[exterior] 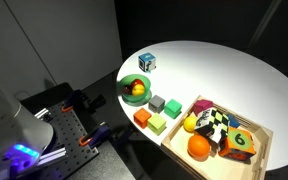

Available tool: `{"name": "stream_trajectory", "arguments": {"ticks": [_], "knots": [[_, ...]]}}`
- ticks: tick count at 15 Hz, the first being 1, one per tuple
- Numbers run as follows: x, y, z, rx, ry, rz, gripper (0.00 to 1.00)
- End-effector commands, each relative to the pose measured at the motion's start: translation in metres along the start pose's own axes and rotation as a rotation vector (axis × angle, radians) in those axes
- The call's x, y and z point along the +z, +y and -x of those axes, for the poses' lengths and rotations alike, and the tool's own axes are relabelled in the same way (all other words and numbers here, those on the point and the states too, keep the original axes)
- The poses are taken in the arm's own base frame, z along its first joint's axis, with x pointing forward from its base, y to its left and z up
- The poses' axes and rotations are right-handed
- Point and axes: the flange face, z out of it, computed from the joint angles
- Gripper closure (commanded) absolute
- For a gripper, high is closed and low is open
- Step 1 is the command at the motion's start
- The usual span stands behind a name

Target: Put the blue dice on the tray

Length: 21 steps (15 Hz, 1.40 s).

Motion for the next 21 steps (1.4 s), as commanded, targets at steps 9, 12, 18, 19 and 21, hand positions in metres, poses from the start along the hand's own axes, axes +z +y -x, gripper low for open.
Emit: {"name": "stream_trajectory", "arguments": {"ticks": [9, 12, 18, 19, 21], "knots": [[-0.008, -0.038, -0.093, -0.020, -0.160, -0.076, 0.00], [-0.006, -0.042, -0.112, -0.024, -0.203, -0.081, 0.00], [0.006, -0.048, -0.145, -0.049, -0.275, -0.096, 0.00], [0.009, -0.049, -0.150, -0.056, -0.281, -0.100, 0.00], [0.015, -0.050, -0.159, -0.064, -0.295, -0.106, 0.00]]}}
